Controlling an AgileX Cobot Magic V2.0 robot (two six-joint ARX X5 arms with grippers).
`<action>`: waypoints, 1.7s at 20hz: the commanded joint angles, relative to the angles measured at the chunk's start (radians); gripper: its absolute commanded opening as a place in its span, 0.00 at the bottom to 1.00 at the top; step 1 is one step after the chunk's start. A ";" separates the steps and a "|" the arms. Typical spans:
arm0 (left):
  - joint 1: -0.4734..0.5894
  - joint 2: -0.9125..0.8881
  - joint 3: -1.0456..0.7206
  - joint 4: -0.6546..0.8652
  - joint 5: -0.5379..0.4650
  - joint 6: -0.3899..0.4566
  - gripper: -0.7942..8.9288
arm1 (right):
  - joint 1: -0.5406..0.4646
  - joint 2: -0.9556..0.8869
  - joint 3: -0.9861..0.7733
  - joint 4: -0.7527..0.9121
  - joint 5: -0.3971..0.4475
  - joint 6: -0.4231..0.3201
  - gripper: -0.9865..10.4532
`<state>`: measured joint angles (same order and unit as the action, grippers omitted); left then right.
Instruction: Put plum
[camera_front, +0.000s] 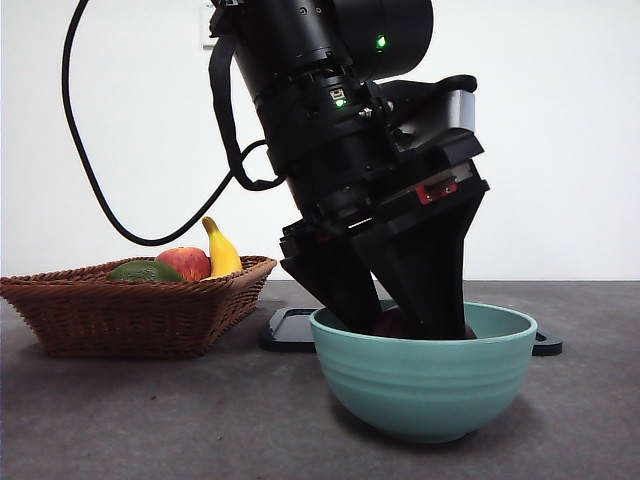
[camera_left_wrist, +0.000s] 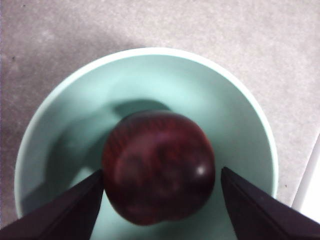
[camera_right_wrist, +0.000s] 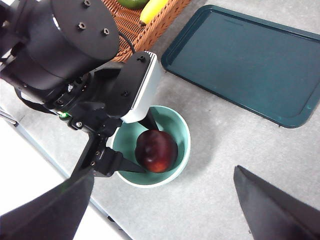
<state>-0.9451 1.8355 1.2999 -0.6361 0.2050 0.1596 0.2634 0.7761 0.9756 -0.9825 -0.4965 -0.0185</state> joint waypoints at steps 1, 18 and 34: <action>-0.010 0.016 0.023 0.002 -0.003 0.003 0.47 | 0.005 0.007 0.020 0.009 0.000 0.010 0.48; 0.243 -0.461 0.085 -0.036 -0.002 -0.067 0.47 | 0.005 0.007 0.019 0.009 0.000 0.007 0.48; 0.544 -0.824 -0.376 -0.210 0.426 -0.089 0.47 | 0.005 0.008 0.019 0.010 0.008 0.007 0.48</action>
<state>-0.3962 1.0092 0.9131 -0.8574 0.6193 0.0780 0.2634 0.7761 0.9756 -0.9825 -0.4904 -0.0185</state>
